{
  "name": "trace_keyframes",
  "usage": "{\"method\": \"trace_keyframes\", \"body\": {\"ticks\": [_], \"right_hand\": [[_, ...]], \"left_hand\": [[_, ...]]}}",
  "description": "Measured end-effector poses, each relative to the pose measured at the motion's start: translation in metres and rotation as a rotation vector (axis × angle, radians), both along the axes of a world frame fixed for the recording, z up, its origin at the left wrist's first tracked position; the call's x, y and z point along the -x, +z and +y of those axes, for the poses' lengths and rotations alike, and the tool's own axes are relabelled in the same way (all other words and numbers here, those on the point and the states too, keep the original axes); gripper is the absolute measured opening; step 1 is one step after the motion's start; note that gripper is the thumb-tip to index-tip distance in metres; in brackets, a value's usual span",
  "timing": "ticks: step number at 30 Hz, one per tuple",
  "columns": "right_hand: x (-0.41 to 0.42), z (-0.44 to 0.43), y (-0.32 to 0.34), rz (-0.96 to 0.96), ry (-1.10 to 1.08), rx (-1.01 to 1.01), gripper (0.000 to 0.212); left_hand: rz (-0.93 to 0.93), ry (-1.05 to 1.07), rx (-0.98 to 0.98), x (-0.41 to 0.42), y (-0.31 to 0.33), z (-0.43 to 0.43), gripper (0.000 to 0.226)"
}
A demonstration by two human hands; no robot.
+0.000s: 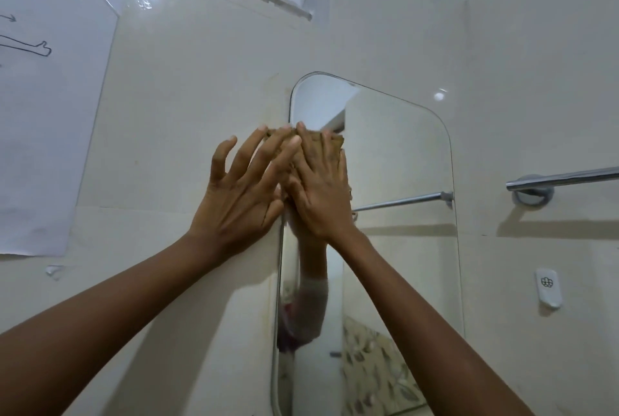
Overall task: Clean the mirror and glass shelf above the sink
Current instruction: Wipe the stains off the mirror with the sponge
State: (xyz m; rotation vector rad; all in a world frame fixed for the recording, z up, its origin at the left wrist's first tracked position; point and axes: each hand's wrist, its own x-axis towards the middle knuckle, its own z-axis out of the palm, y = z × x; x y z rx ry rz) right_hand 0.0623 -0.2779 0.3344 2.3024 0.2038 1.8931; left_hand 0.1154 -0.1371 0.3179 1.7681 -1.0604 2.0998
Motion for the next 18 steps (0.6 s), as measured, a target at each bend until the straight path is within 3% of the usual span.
{"method": "trace_keyframes", "body": {"ticks": [4,12,18], "right_hand": [[0.001,-0.001,-0.05,0.046,-0.003,-0.001,0.053],[0.002,-0.002,-0.172,0.036,-0.129,0.073,0.06],[0.003,-0.008,-0.255,-0.143,-0.264,0.076,0.044]], "left_hand": [[0.088,-0.096,-0.02,0.006,0.002,0.006,0.057],[0.064,0.254,-0.139,0.003,0.0,0.002,0.053],[0.051,0.238,-0.129,0.003,0.0,0.0,0.053]]}}
